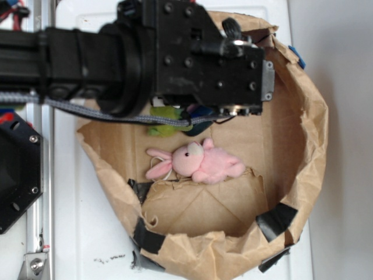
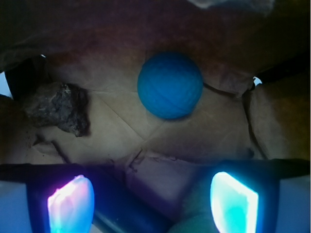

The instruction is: Grab the blue ball.

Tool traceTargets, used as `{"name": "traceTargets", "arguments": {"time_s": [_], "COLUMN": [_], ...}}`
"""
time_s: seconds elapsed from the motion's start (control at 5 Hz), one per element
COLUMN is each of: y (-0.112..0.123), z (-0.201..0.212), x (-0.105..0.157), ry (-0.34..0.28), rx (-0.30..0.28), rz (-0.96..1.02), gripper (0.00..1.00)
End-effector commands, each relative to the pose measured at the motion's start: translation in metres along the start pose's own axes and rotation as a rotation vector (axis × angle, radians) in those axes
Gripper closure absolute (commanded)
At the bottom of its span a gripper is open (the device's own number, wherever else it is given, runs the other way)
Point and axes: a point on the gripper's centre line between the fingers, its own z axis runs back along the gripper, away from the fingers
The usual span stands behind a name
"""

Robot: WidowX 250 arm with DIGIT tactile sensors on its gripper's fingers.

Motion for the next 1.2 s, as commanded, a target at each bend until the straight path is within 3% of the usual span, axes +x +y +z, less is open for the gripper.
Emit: {"name": "traceTargets", "arguments": {"time_s": [0.0,0.6,1.0], "y": [0.003,0.007,0.005], "z": [0.006,-0.01,-0.017], "x": [0.009,0.016,0.018], "ry": [-0.043,-0.182,-0.208], "rx": [-0.034,-0.053,-0.03], "rz": [0.058,0.163,0.172], "gripper": [0.0,0.0,0.0]}}
